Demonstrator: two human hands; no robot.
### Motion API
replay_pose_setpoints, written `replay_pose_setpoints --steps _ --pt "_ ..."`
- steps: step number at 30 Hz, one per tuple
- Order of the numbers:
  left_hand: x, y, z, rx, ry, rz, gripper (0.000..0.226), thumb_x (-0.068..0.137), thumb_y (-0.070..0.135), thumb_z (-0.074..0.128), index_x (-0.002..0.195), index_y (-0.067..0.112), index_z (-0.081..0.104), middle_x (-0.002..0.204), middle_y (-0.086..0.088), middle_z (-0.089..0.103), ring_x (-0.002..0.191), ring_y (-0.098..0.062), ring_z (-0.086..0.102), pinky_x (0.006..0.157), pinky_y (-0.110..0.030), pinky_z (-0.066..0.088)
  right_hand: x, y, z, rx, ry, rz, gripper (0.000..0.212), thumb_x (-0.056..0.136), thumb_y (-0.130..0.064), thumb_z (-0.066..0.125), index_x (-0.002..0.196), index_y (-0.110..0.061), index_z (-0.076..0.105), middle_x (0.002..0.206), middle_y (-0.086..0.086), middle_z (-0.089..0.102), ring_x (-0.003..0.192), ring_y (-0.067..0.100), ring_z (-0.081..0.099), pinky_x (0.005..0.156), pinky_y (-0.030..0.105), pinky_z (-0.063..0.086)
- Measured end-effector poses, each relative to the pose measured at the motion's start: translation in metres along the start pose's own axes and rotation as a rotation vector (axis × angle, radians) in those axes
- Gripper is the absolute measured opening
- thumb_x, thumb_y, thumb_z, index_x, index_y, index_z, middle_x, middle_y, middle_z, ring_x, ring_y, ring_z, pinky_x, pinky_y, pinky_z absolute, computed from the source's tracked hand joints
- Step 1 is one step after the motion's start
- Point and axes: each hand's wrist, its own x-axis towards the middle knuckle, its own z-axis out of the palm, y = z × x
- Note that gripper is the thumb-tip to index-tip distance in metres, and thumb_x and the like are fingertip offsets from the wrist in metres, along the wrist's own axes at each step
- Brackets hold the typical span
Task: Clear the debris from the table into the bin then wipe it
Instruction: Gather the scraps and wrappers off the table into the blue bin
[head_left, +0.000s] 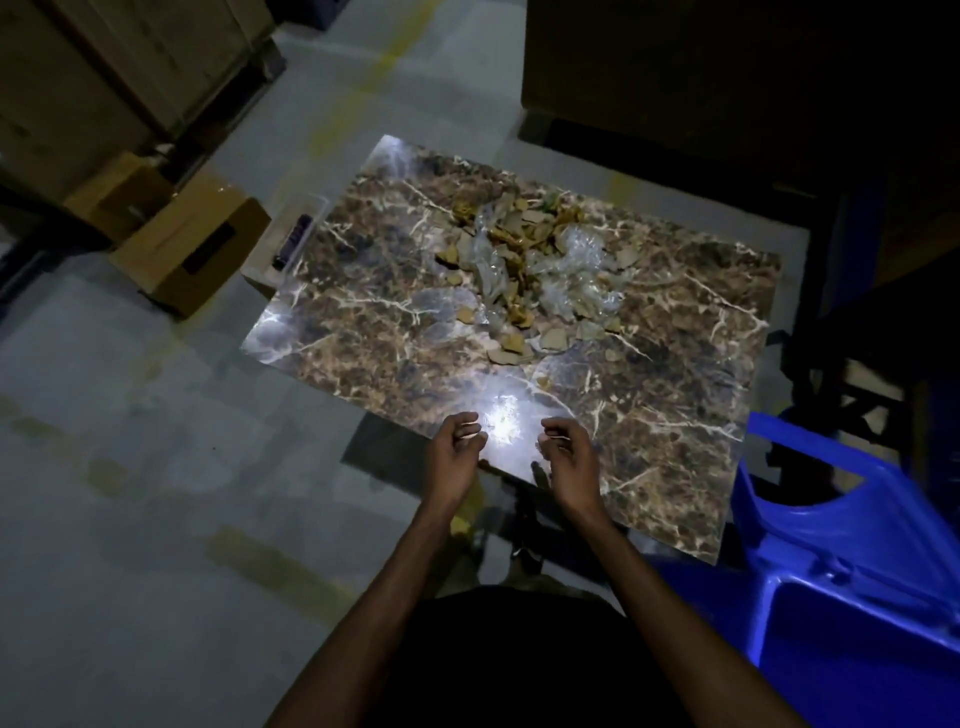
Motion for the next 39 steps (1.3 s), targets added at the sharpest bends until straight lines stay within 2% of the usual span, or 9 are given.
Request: replay_pose_setpoints --steps 4,9,14,18,20,23,30,34,39 --pt "0.038 0.012 -0.002 -0.004 -0.049 -0.054 0.019 0.097 -0.001 0.06 0.112 0.011 0.065 0.088 -0.004 0.064 0.072 -0.016 0.061 0.06 -0.023 0.052 0.024 0.004 0.012 -0.065 0.067 0.032 0.014 0.099 -0.003 0.063 0.11 -0.011 0.067 0.116 0.018 0.063 0.08 0.001 0.065 0.068 0.012 0.051" --pt "0.106 0.037 -0.006 0.005 -0.111 -0.034 0.021 0.096 0.002 0.062 0.115 0.008 0.065 0.095 -0.01 0.066 0.064 -0.001 0.061 0.059 -0.014 0.05 0.064 -0.012 0.04 -0.102 0.137 0.027 0.016 0.099 -0.002 0.063 0.114 -0.008 0.066 0.112 0.019 0.065 0.077 -0.005 0.062 0.068 0.009 0.048" --pt "0.195 0.053 -0.012 0.069 -0.18 0.079 0.039 0.081 0.035 0.068 0.119 0.035 0.061 0.109 -0.005 0.064 0.1 -0.031 0.067 0.087 -0.058 0.057 0.106 -0.028 0.073 -0.232 0.163 -0.004 0.015 0.099 -0.018 0.063 0.113 -0.022 0.066 0.11 0.009 0.067 0.093 0.012 0.066 0.08 0.033 0.056" --pt "0.243 0.104 -0.012 0.338 -0.21 0.382 0.057 0.094 0.025 0.063 0.147 0.027 0.045 0.142 -0.006 0.043 0.128 -0.025 0.048 0.1 -0.043 0.054 0.138 -0.037 0.096 -0.411 0.124 -0.054 0.029 0.096 -0.026 0.061 0.124 -0.02 0.06 0.118 0.005 0.063 0.106 0.018 0.062 0.09 0.028 0.049" --pt "0.268 0.118 -0.009 0.48 -0.267 0.515 0.067 0.091 0.032 0.064 0.153 0.034 0.038 0.151 -0.002 0.033 0.136 -0.029 0.038 0.097 -0.044 0.054 0.15 -0.044 0.103 -0.472 0.132 -0.041 0.037 0.097 -0.02 0.062 0.132 -0.013 0.058 0.118 0.002 0.056 0.104 0.008 0.054 0.089 0.019 0.042" --pt "0.292 0.118 -0.002 0.772 -0.385 0.597 0.072 0.089 0.046 0.065 0.154 0.038 0.035 0.161 -0.006 0.025 0.143 -0.034 0.031 0.106 -0.048 0.046 0.162 -0.047 0.109 -0.553 0.133 0.017 0.046 0.095 -0.027 0.058 0.139 -0.015 0.055 0.12 0.004 0.052 0.102 0.013 0.052 0.086 0.026 0.041" --pt "0.278 0.078 -0.01 0.741 -0.441 0.558 0.053 0.089 0.037 0.06 0.14 0.026 0.052 0.137 -0.005 0.047 0.121 -0.031 0.048 0.097 -0.046 0.05 0.166 -0.038 0.105 -0.557 0.158 -0.013 0.039 0.092 -0.027 0.058 0.129 -0.016 0.061 0.114 -0.002 0.054 0.095 0.023 0.058 0.078 0.029 0.043" --pt "0.25 0.049 -0.012 0.55 -0.414 0.573 0.044 0.085 0.017 0.067 0.128 0.018 0.065 0.122 -0.004 0.055 0.116 -0.026 0.054 0.093 -0.043 0.052 0.16 -0.033 0.1 -0.508 0.215 -0.068 0.028 0.091 -0.021 0.058 0.119 -0.017 0.063 0.117 0.0 0.059 0.111 0.024 0.058 0.084 0.043 0.055" --pt "0.236 0.053 -0.008 0.476 -0.271 0.481 0.027 0.082 0.013 0.066 0.108 0.016 0.063 0.112 0.006 0.048 0.105 -0.02 0.056 0.091 -0.045 0.052 0.156 -0.036 0.083 -0.473 0.304 -0.067 0.043 0.077 -0.011 0.058 0.12 -0.012 0.061 0.123 0.004 0.053 0.118 0.022 0.051 0.096 0.04 0.047"
